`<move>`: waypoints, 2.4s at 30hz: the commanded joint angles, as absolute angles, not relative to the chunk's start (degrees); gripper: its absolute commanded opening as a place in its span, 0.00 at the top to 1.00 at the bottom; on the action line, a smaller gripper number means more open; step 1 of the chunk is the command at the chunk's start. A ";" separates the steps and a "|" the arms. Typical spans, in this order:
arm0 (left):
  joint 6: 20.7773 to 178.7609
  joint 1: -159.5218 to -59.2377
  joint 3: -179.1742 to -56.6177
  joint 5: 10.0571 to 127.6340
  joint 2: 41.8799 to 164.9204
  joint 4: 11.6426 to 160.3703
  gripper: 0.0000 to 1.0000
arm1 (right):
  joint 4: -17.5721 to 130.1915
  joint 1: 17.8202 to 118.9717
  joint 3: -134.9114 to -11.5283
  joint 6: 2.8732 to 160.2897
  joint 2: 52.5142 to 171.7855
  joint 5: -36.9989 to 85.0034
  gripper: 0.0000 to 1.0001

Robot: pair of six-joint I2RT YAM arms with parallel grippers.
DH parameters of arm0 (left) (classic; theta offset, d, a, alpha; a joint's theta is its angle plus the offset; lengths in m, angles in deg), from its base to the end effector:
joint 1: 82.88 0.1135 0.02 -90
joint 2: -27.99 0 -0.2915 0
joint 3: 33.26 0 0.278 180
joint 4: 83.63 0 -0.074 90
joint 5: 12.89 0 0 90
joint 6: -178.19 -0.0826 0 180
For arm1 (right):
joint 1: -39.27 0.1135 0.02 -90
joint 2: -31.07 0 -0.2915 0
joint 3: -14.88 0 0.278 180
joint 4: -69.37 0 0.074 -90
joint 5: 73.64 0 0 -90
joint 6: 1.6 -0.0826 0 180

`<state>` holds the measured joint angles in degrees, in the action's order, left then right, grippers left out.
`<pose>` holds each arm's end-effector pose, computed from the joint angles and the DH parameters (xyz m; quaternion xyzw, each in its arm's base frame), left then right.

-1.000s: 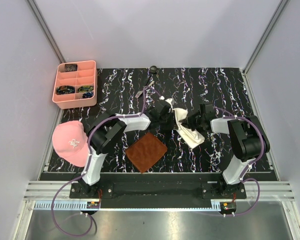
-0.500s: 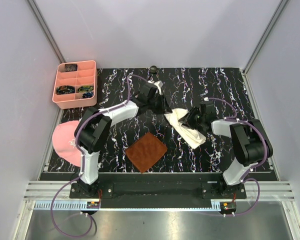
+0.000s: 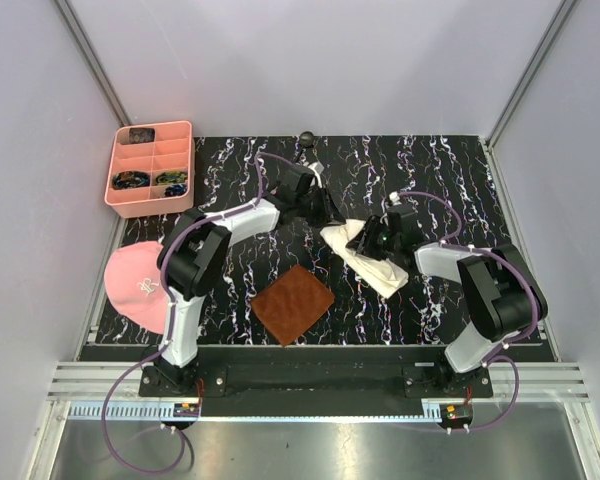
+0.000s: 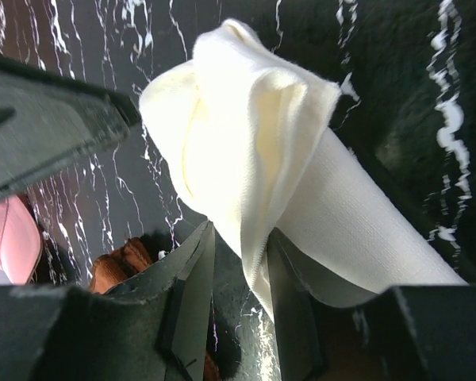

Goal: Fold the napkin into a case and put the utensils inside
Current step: Fold the 2/3-rectangle-folded napkin at the center of the board, then pick up the top corner of the smaller rectangle folded napkin from the center of the board.

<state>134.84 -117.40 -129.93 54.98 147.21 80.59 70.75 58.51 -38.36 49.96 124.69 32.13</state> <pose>0.4249 -0.3300 0.1679 -0.0102 0.8872 -0.4094 0.2124 0.3414 0.1429 0.1277 0.0909 0.8914 0.3142 0.3138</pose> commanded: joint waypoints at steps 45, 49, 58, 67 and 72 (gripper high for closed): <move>121.76 -119.53 -125.79 65.32 138.47 70.55 0.69 | 63.85 51.05 -53.31 60.45 133.02 44.31 0.32; 121.50 -120.14 -127.20 66.73 139.26 69.67 0.69 | 64.73 50.34 -53.31 60.01 133.90 46.15 0.38; 118.17 -122.17 -133.17 72.88 142.33 64.57 0.58 | 67.36 49.73 -52.87 59.22 135.48 49.05 0.63; 115.87 -124.72 -137.48 78.34 145.50 60.35 0.63 | 68.33 49.73 -51.55 57.64 133.29 49.94 0.86; 115.61 -125.33 -139.15 78.95 146.91 59.30 0.66 | 68.86 49.73 -51.11 56.14 132.76 50.81 0.95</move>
<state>117.12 -125.12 -135.61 76.27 146.05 59.70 66.23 49.97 -51.69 57.30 135.47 49.05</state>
